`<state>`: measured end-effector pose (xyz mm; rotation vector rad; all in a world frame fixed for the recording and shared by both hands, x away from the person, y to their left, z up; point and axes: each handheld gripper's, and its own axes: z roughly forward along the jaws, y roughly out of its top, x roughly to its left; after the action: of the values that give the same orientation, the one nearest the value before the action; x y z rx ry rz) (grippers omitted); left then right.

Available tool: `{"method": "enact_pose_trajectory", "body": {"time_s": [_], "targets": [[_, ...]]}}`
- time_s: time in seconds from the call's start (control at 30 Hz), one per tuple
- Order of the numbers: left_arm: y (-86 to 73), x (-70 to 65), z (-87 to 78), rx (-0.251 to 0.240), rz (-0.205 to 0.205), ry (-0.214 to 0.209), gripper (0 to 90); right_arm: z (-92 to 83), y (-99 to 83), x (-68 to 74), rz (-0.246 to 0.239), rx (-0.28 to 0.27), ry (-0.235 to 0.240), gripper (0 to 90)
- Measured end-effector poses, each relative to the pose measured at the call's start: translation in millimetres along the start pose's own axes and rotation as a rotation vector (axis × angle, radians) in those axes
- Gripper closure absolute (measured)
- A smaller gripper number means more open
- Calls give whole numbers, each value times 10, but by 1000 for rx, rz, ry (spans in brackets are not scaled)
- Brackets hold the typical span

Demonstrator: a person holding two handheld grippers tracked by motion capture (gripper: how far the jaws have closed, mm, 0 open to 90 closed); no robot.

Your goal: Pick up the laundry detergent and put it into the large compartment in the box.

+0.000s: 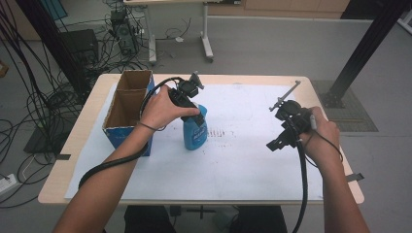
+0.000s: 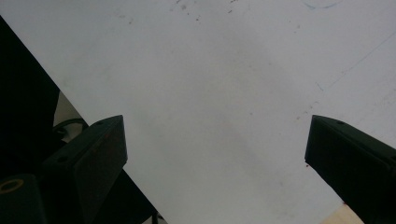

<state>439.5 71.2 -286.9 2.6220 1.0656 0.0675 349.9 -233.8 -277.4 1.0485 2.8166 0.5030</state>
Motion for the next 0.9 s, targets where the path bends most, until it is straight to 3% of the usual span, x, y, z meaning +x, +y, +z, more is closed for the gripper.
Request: {"method": "enact_pose_trajectory", "body": {"time_s": [0.9], "targets": [[3, -10, -15, -4, 0, 0, 72, -9, -3, 1, -1, -3, -3, 53]]}}
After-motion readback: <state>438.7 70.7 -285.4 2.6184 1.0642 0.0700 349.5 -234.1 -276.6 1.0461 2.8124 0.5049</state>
